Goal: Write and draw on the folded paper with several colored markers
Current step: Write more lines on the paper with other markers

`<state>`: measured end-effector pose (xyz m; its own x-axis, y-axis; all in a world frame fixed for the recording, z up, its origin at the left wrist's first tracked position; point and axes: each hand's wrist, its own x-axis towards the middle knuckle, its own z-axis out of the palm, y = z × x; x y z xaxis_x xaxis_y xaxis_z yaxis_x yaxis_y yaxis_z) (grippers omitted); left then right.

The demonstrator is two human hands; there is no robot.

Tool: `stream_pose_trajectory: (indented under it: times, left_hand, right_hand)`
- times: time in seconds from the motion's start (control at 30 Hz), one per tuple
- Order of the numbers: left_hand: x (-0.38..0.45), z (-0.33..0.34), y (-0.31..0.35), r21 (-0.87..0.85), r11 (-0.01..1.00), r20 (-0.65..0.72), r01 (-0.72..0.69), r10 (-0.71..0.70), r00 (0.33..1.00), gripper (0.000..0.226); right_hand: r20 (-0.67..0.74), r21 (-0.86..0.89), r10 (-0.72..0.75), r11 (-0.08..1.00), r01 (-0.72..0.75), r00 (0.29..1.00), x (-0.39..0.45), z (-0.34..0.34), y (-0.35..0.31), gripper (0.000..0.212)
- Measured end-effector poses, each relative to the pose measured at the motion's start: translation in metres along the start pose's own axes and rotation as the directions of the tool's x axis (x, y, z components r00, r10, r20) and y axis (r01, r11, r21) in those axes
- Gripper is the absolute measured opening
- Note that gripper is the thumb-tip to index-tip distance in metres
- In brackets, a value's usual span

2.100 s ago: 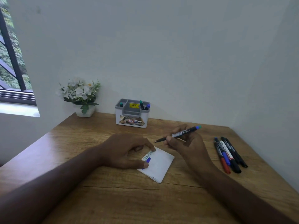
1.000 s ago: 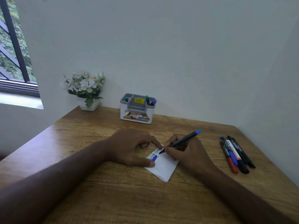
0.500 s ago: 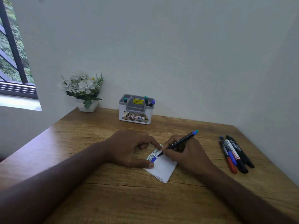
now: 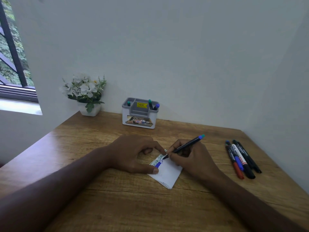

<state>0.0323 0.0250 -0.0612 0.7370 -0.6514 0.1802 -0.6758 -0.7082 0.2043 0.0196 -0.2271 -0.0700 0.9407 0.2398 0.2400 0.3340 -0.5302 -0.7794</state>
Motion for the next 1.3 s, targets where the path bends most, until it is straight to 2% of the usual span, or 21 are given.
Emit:
stream_pose_trajectory:
  times: [1.3]
  left_hand:
    - [0.0, 0.0019, -0.002, 0.005, 1.0, -0.012, -0.018, 0.018, 1.0, 0.065]
  right_hand:
    - [-0.059, 0.016, 0.074, 0.997, -0.073, 0.996, -0.0029, -0.001, -0.006, 0.005]
